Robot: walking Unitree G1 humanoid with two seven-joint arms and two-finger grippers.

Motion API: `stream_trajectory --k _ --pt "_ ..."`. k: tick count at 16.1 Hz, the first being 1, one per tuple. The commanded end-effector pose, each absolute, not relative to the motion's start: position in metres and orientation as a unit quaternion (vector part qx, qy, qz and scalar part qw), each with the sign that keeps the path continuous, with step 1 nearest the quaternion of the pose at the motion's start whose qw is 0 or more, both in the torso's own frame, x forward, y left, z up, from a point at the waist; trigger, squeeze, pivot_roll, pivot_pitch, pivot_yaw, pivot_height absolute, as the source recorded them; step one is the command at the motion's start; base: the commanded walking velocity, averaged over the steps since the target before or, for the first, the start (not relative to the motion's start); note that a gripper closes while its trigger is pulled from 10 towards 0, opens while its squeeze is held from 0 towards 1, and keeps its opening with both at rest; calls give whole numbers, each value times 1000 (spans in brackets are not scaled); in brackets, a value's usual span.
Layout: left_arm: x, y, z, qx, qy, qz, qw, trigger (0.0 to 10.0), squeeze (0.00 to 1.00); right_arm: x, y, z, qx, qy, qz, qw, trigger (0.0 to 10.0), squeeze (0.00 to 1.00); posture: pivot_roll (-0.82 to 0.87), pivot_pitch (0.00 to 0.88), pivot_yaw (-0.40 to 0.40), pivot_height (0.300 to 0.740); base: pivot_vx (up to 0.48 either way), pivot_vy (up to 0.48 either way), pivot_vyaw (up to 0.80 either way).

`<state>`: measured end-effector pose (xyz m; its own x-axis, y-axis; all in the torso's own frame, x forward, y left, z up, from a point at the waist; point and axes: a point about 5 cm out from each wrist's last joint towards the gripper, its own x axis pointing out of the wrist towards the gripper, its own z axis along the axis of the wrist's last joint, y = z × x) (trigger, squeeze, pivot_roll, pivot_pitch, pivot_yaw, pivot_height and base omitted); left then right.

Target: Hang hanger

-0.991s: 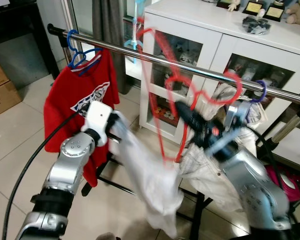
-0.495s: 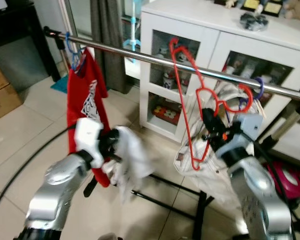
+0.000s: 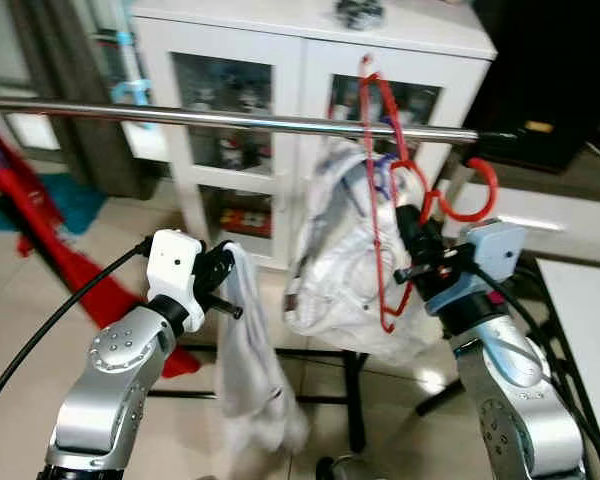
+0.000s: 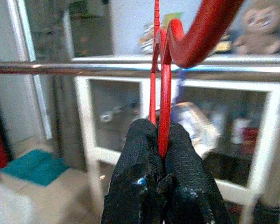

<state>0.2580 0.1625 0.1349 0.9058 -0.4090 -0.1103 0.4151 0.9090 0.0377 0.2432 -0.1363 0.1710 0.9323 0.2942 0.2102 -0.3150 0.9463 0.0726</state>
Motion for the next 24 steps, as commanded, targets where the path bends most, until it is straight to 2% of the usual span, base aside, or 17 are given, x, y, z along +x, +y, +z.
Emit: stream_trajectory --k 1,4,8,14,24 --pt "257 158 139 37 39 -215 975 10000 0 240 -144 178 44 -116 136 983 10000 0 -51 0 -20 740 0 0 -800" --pt "262 157 142 33 28 -214 976 10000 0 241 -166 161 78 -81 48 993 10000 0 -64 0 -15 740 0 109 -800" --pt "261 161 140 40 32 -198 979 10000 0 244 -162 154 80 -55 75 992 10000 0 -47 0 -34 740 0 351 -800" --pt "260 158 136 44 41 -204 977 10000 0 240 -166 150 66 -45 57 995 10000 0 -61 0 -29 740 0 352 -800" --pt "265 155 132 72 43 -206 975 10000 0 236 -167 147 53 -30 8 998 10000 0 -86 0 -5 740 0 0 -800"
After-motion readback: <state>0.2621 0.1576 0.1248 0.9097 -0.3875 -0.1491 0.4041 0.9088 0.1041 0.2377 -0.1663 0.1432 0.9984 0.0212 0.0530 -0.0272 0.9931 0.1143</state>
